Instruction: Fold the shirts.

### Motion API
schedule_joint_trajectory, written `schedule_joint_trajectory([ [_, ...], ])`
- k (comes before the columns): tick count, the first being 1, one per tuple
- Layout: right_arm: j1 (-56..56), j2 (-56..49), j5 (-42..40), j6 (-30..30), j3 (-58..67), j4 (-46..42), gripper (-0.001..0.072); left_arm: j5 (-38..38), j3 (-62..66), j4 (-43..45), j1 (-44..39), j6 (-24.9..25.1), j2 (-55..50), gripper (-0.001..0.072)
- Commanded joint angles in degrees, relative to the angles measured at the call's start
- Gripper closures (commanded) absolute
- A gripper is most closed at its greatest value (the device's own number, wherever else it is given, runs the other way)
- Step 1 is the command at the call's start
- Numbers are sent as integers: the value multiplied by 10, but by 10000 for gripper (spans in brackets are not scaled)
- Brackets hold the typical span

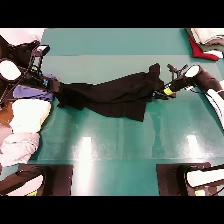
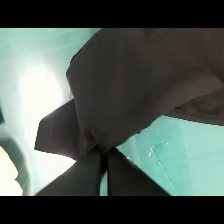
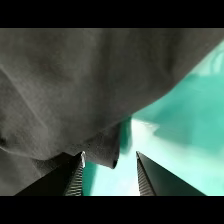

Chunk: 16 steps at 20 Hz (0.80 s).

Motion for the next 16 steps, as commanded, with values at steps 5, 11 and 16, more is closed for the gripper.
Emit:
schedule_joint_trajectory([
  [5, 20, -10, -25, -5, -11, 14, 326, -6, 0, 0, 0, 0, 0, 679],
  [11, 21, -9, -28, -5, -11, 14, 418, -18, 0, 0, 0, 0, 0, 678],
  [16, 21, -3, -17, -8, -10, 14, 698, -19, 0, 0, 0, -15, 3, 680],
])
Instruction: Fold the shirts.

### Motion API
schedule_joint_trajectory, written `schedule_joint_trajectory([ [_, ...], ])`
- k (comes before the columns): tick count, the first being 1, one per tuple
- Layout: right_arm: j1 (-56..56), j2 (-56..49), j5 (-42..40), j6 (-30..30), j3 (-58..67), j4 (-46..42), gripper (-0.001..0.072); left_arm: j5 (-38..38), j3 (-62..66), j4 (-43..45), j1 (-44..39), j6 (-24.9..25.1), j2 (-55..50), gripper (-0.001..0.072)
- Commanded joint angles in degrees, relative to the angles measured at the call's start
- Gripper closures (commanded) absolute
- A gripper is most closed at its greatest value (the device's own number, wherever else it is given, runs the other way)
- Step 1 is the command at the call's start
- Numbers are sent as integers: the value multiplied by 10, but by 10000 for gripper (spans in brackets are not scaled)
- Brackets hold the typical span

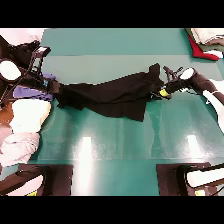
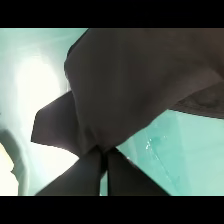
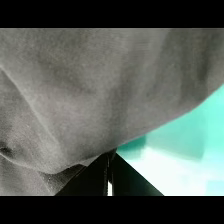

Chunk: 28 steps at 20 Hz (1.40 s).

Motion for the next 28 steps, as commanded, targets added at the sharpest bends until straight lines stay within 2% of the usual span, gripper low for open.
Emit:
schedule_joint_trajectory([
  [1, -4, 20, 21, -10, 0, 0, 698, -6, 7, 3, 0, -6, 7, 679],
  [7, -56, 224, 101, -29, 16, 0, 698, -20, 139, 3, 0, -5, 78, 679],
  [11, -102, 354, 102, -21, 95, 1, 698, -32, 268, 3, 0, -5, 124, 679],
  [17, -191, 480, 63, -19, 238, 1, 698, -38, 427, -9, 0, -6, 159, 679],
  [21, -307, 533, 53, -20, 331, 0, 698, -35, 530, -82, 0, -5, 159, 679],
  [24, -391, 545, 56, -20, 384, 0, 698, -31, 556, -152, 0, -5, 159, 679],
  [26, -418, 527, 82, -13, 422, 2, 698, -29, 556, -198, 0, -4, 159, 679],
  [28, -424, 487, 143, 10, 468, 1, 698, -30, 556, -206, 0, -3, 159, 679],
])
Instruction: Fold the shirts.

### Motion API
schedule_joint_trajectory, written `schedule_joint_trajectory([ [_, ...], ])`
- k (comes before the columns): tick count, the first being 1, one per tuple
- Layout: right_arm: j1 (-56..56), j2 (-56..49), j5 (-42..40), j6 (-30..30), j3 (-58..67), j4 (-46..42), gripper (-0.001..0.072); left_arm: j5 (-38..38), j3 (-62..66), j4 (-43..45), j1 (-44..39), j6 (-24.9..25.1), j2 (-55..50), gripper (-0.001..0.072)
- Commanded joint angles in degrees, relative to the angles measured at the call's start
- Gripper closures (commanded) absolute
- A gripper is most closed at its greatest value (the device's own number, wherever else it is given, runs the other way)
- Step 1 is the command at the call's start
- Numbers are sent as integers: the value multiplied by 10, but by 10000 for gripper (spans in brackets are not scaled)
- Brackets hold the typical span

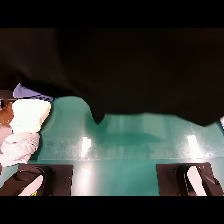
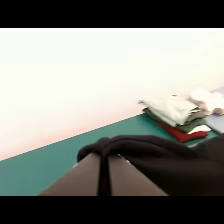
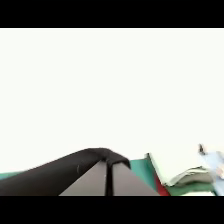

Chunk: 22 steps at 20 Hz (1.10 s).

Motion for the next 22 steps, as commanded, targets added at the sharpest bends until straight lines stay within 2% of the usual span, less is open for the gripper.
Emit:
schedule_joint_trajectory([
  [1, -33, -55, 101, 36, 78, 0, 698, 0, 10, -43, 0, 6, 0, 679],
  [4, -33, -130, 211, 73, 76, 5, 698, -26, -42, 17, 0, 6, 0, 680],
  [8, 18, -219, 283, 84, -26, -8, 698, -67, -202, 70, 0, 4, -37, 680],
  [11, 120, -292, 291, 84, -96, -94, 698, -70, -292, 76, 0, 5, -105, 680],
  [13, 192, -337, 258, 73, -132, -135, 699, -58, -315, 104, 0, 6, -162, 680],
  [16, 284, -394, 142, 59, -164, -189, 698, 12, -316, 173, 0, 5, -234, 680],
  [22, 349, -474, -28, 59, -173, -212, 698, 115, -316, 248, 0, 6, -316, 680],
])
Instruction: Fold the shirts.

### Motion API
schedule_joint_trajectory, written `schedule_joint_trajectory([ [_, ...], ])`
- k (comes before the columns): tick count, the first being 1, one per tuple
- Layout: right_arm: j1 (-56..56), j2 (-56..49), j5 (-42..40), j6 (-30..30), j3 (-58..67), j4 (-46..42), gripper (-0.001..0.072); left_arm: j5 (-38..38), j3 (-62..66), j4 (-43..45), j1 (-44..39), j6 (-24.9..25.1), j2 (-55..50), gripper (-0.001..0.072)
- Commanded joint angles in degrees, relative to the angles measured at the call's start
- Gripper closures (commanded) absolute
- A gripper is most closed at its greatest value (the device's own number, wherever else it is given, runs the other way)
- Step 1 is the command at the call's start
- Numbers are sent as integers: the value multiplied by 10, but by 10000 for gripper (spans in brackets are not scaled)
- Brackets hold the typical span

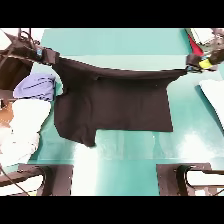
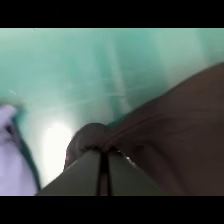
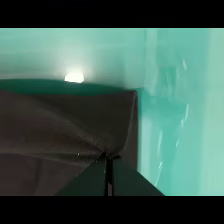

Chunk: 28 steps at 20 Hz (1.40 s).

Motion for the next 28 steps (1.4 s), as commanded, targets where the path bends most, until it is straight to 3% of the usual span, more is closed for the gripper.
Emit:
schedule_joint_trajectory([
  [1, 30, -42, -106, -2, -7, -17, 698, 57, -3, 68, 0, 0, -49, 680],
  [4, 30, -57, -112, -2, -7, -17, 698, 54, -3, 102, 0, 0, -77, 680],
  [7, 47, -71, -54, -30, -7, -18, 699, 12, -14, 125, 0, 0, -92, 680],
  [12, 63, -85, -15, -33, -9, -45, 699, -27, -76, 126, 0, 43, -92, 679],
  [21, 68, -68, -52, -33, -130, -5, 696, -44, -117, 126, 0, 41, -92, 674],
  [22, 67, -68, -50, -33, -132, 4, 690, -52, -117, 126, 0, 40, -92, 443],
  [23, 67, -68, -45, -34, -132, 10, 548, -60, -116, 126, 0, 34, -92, 219],
  [24, 66, -67, -37, -34, -129, 18, 326, -75, -115, 131, 0, 22, -91, 212],
  [25, 61, -67, -17, -34, -121, 17, 281, -95, -112, 137, 0, 18, -90, 212],
  [28, 42, -45, 21, -35, -118, 18, 280, -150, -111, 145, 1, -3, -61, 212],
])
